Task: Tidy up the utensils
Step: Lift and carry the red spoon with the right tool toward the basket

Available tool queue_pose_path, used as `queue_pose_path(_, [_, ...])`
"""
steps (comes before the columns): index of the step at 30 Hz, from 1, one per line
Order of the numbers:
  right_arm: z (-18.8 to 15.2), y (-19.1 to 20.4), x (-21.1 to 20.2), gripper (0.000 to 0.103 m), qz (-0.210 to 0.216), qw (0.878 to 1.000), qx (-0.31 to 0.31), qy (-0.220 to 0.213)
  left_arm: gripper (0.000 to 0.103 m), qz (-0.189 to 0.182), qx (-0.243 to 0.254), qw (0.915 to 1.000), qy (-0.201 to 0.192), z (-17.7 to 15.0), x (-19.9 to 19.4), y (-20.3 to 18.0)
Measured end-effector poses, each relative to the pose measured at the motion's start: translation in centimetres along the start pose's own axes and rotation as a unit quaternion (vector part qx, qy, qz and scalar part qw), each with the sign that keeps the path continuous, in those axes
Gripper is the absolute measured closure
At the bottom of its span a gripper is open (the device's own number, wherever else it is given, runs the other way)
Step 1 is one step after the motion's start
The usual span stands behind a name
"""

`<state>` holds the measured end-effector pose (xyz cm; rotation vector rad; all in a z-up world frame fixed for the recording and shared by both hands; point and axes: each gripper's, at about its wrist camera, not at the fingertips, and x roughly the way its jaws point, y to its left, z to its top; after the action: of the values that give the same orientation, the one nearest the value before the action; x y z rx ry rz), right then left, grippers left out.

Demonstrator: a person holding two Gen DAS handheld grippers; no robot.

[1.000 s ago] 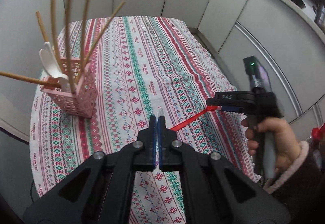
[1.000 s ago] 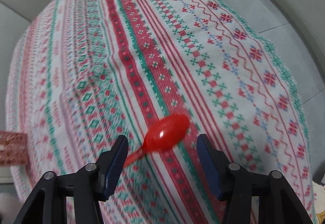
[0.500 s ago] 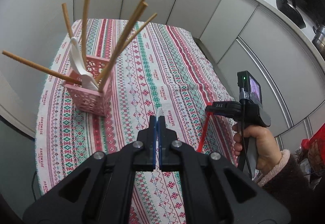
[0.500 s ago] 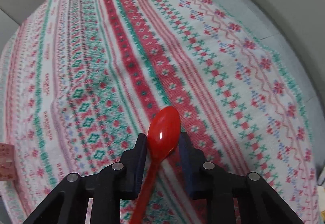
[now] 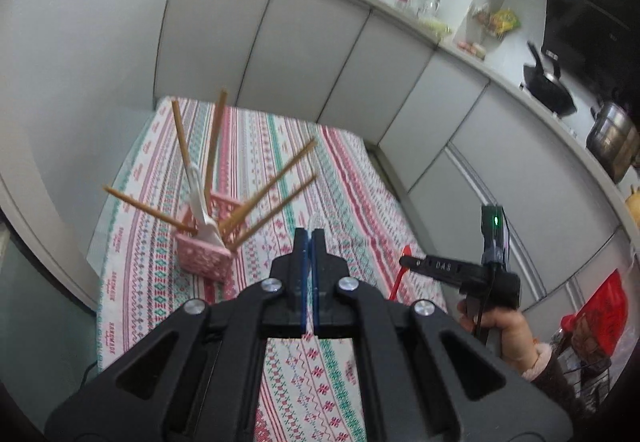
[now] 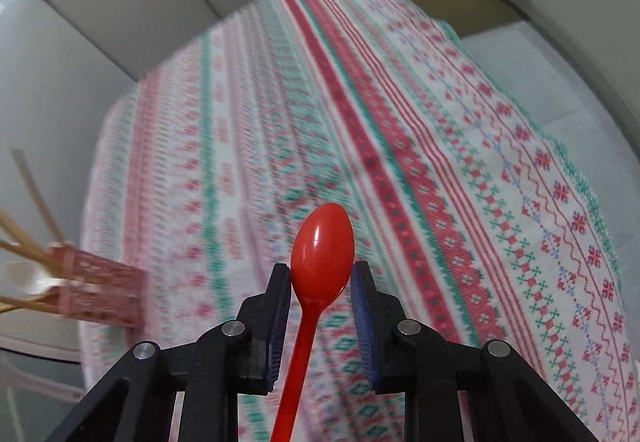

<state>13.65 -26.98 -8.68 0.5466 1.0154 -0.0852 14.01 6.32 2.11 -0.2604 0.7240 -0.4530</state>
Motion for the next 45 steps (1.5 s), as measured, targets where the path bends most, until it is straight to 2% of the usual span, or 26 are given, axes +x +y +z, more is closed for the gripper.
queue_pose_path(7, [-0.1,3.4,-4.0,0.076,0.036,0.997,-0.030,-0.055,0.101,0.012,-0.030,0.9970,-0.071,2.5,-1.9,1.7])
queue_pose_path(15, [-0.4,5.2,-5.0,0.076,0.064,0.995,-0.038,-0.071,0.101,0.028,-0.038,0.9932,-0.106,3.8,1.3,2.8])
queue_pose_path(21, [-0.3,5.7,-5.0,0.076,0.075,0.994,-0.035,-0.077,0.101,0.018,-0.034,0.9937,-0.105,3.8,3.9,3.2])
queue_pose_path(29, [-0.3,5.8,-5.3,0.076,0.082,0.993,-0.032,-0.084,0.101,0.044,-0.054,0.9957,-0.062,3.1,7.6,4.6])
queue_pose_path(34, [-0.5,6.2,-5.5,0.076,0.084,0.992,-0.040,-0.087,0.099,0.045,-0.066,0.9961,-0.038,2.9,8.1,4.9])
queue_pose_path(35, [-0.5,6.3,-5.5,0.076,0.085,0.992,-0.042,-0.088,0.094,0.046,-0.065,0.9962,-0.037,3.0,7.9,4.7])
queue_pose_path(36, [-0.6,6.5,-5.7,0.076,0.085,0.991,-0.046,-0.091,0.084,0.046,-0.062,0.9964,-0.037,3.1,7.6,4.5])
queue_pose_path(38, [-0.6,6.8,-6.1,0.076,0.086,0.990,-0.050,-0.096,0.068,0.049,-0.055,0.9962,-0.046,3.1,6.2,4.1])
queue_pose_path(41, [-0.6,7.5,-6.8,0.076,0.088,0.988,-0.057,-0.110,0.060,0.061,-0.052,0.9958,-0.046,3.1,4.4,4.0])
queue_pose_path(45, [-0.8,9.3,-8.5,0.076,0.095,0.982,-0.077,-0.142,0.045,0.103,-0.045,0.9936,-0.010,2.2,2.6,4.4])
